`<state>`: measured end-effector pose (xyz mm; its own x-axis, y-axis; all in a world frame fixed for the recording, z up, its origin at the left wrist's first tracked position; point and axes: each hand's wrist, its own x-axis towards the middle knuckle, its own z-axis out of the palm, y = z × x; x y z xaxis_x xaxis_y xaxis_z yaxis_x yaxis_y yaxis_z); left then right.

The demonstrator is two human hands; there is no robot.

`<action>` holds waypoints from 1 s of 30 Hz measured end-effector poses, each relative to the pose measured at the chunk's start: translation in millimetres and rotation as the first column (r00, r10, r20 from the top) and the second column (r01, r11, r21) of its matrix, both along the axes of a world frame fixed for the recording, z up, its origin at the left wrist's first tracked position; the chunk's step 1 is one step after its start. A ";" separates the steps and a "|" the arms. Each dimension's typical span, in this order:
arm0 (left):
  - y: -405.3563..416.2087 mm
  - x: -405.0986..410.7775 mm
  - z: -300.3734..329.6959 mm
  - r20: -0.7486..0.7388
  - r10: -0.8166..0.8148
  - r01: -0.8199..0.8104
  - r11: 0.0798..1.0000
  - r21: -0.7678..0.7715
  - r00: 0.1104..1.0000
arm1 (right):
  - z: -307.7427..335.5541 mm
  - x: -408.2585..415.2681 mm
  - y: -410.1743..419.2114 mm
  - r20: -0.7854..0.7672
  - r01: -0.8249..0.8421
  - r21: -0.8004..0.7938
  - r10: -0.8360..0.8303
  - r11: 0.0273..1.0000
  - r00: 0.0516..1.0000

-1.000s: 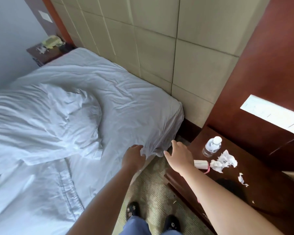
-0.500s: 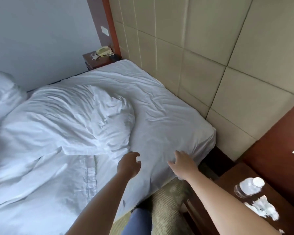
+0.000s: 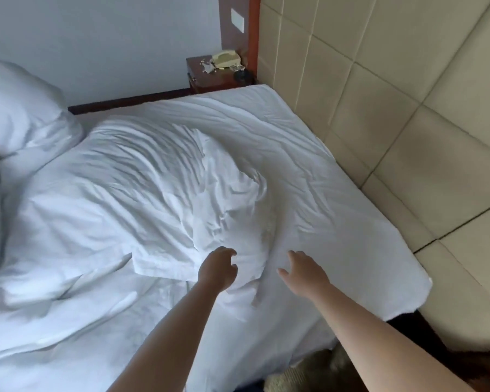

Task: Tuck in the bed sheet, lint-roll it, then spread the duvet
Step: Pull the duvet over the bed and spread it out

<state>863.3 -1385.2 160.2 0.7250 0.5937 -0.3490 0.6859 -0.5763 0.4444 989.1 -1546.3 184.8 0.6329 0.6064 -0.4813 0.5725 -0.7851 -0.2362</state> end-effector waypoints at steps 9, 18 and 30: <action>74.7 -3.3 20.7 -0.076 0.090 -0.086 0.995 0.056 0.993 | 18.4 6.3 94.7 -0.016 -0.176 0.087 0.178 0.981 0.984; 83.6 -68.1 84.4 -0.056 0.357 -0.338 0.916 0.214 0.932 | 48.5 -13.0 155.2 0.015 -0.422 0.268 0.434 0.866 0.901; 83.3 -197.5 106.0 -0.067 0.644 -0.607 0.746 0.273 0.762 | 55.2 -113.5 198.9 0.040 -0.674 0.262 0.690 0.691 0.723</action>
